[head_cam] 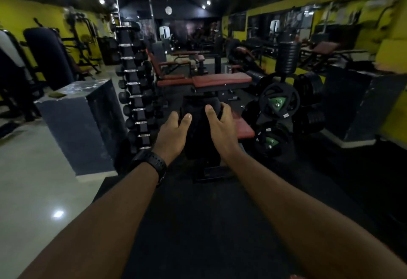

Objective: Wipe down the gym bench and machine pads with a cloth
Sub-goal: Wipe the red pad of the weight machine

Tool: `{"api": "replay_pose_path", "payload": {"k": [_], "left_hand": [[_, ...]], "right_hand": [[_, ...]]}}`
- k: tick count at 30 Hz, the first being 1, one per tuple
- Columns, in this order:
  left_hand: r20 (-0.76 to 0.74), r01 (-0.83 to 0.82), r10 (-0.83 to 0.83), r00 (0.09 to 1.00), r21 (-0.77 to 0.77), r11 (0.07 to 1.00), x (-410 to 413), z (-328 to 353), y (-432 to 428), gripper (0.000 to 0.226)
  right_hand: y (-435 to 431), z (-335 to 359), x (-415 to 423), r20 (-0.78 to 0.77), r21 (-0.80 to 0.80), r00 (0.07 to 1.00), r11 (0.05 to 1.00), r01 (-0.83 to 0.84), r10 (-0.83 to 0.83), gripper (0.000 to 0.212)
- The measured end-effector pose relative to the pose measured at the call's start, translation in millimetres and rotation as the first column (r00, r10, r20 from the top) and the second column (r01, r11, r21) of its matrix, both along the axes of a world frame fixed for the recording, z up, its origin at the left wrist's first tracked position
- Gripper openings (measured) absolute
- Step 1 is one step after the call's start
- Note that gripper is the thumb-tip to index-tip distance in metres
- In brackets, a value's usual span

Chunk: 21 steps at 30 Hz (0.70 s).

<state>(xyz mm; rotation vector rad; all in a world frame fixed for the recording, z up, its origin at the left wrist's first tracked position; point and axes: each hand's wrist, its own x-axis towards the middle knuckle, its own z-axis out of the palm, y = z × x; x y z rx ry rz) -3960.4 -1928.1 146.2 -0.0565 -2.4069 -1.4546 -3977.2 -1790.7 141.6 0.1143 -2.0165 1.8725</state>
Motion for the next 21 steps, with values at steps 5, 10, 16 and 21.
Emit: {"api": "replay_pose_path", "payload": {"k": [5, 10, 16, 21], "left_hand": [[-0.027, -0.004, 0.005, 1.0, 0.022, 1.0, -106, 12, -36, 0.044], [-0.028, 0.024, -0.023, 0.999, 0.028, 0.999, -217, 3, -76, 0.042], [-0.07, 0.097, -0.095, 0.993, 0.017, 0.995, -360, -5, -126, 0.045], [-0.022, 0.17, -0.169, 0.985, 0.04, 0.985, -482, -6, -165, 0.034]], "right_hand": [[-44, 10, -100, 0.017, -0.021, 1.0, 1.0, 0.021, -0.021, 0.043], [-84, 3, -200, 0.002, -0.022, 0.999, 0.999, 0.036, -0.035, 0.04], [-133, -4, -342, -0.021, -0.001, 0.992, 0.992, 0.124, -0.124, 0.038], [-167, -2, -459, 0.021, 0.039, 0.983, 0.982, 0.182, -0.183, 0.042]]}}
